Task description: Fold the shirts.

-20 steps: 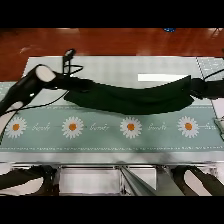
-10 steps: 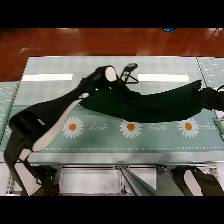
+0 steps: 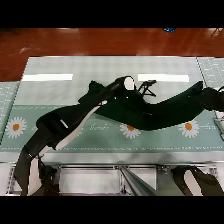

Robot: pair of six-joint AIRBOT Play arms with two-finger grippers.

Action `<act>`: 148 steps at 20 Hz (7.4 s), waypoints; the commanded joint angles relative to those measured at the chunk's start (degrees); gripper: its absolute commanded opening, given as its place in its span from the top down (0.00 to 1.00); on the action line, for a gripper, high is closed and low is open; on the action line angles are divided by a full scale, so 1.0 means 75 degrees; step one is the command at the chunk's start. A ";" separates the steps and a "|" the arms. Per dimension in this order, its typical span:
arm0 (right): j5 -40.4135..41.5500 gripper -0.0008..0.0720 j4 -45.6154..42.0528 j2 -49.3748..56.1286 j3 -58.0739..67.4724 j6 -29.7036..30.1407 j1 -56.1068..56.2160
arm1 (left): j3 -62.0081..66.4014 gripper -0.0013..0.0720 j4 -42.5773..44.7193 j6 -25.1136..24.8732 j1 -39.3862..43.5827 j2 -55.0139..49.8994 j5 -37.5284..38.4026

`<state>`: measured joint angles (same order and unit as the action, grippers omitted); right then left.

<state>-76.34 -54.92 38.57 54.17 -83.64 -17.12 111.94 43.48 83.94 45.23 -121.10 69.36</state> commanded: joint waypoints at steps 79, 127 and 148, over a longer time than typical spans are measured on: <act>0.1434 0.96 0.1329 0.7201 0.5878 -0.0414 0.4543 | -0.8789 0.96 0.1970 -0.0790 -0.5971 0.8483 -0.1387; -0.0729 0.96 -0.0580 0.2378 0.2165 -0.1250 -0.4817 | -0.5336 0.96 0.1716 -0.1189 -0.5796 0.7667 -0.2305; 0.1638 0.96 -0.5954 0.5018 0.1641 -0.2871 0.3940 | -0.6776 0.96 0.4488 0.0082 -0.4363 0.6860 -0.1996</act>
<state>-64.51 -98.98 76.07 66.76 -104.66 12.03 61.71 76.77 84.29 12.60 -69.60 53.91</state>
